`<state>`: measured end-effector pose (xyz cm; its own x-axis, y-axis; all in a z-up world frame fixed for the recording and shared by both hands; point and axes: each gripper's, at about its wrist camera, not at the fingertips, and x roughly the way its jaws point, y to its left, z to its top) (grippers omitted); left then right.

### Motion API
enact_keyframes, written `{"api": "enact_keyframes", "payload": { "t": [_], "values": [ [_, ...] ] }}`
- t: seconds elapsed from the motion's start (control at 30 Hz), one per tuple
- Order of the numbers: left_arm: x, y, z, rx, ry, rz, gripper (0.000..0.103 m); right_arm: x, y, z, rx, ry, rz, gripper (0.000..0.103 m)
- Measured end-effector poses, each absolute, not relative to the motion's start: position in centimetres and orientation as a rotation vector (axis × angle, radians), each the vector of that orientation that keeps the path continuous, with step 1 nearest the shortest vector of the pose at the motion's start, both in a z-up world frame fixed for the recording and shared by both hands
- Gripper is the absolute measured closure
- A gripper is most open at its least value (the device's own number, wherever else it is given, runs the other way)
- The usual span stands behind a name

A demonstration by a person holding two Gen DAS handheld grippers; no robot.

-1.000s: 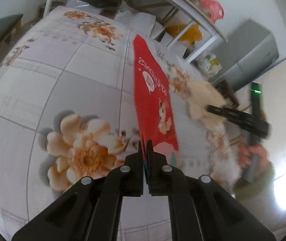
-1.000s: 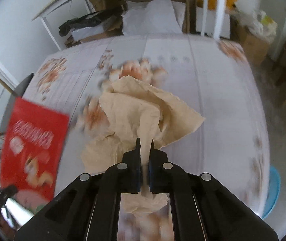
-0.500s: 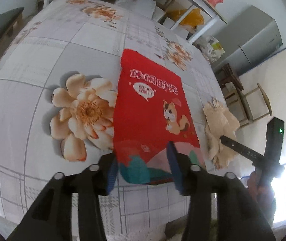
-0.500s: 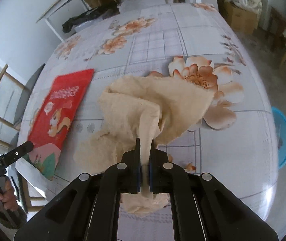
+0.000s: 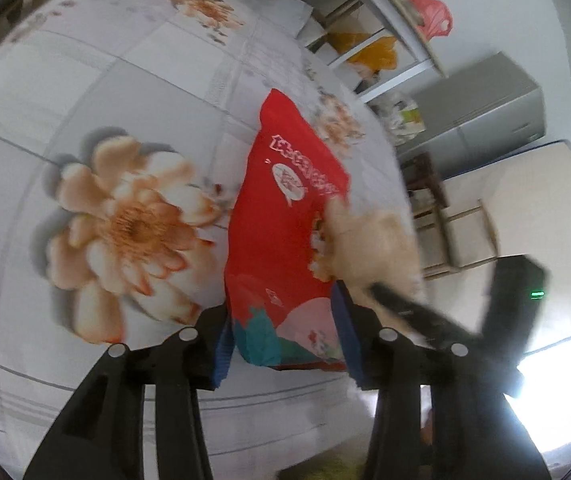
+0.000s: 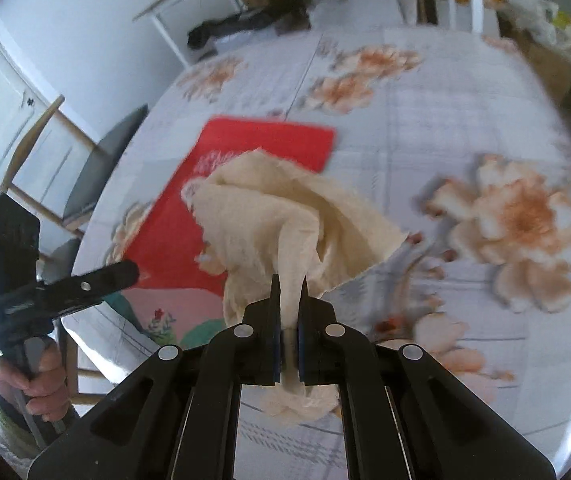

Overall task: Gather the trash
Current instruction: 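Lift the tan paper with the right gripper while the left gripper holds the bag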

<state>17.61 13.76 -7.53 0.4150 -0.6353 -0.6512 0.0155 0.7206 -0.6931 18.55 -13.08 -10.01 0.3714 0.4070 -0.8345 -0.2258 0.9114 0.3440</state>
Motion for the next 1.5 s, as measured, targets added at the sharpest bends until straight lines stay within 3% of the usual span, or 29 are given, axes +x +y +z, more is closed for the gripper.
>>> {"api": "enact_keyframes", "payload": {
  "t": [0.13,0.3,0.53,0.63,0.7,0.8,1.0,1.37,1.5],
  "values": [
    [17.6,12.7,-6.9,-0.671,1.052,-0.495,0.063,18.8,-13.1,-10.7,0.226,1.139,0.425,0.099],
    [17.8,10.5,-6.4,-0.497,1.058,-0.427,0.089,18.5,-13.0,-10.5,0.223,1.138,0.409,0.099],
    [17.8,8.7,-5.3,-0.333,1.015,-0.369,0.093,17.7,-15.1,-9.0,0.174,1.083,0.298,0.098],
    [17.6,8.3,-5.4,-0.285,1.009,-0.357,0.094,17.6,-15.7,-8.7,0.14,1.082,0.267,0.088],
    [17.5,8.1,-5.4,-0.263,1.004,-0.35,0.094,17.5,-16.1,-8.4,0.125,1.068,0.261,0.063],
    [17.5,7.9,-5.4,-0.239,0.996,-0.346,0.094,16.7,-16.8,-6.8,0.094,0.996,0.272,0.042],
    [17.4,7.8,-5.3,-0.212,0.986,-0.342,0.094,18.3,-15.5,-6.4,-0.016,0.939,0.335,0.018],
    [17.3,7.4,-4.6,-0.161,0.955,-0.326,0.094,19.3,-13.5,-10.6,-0.199,1.031,0.35,0.015],
    [17.1,7.2,-4.4,-0.143,0.947,-0.324,0.094,18.9,-14.1,-10.4,-0.171,1.025,0.32,0.025]
  ]
}}
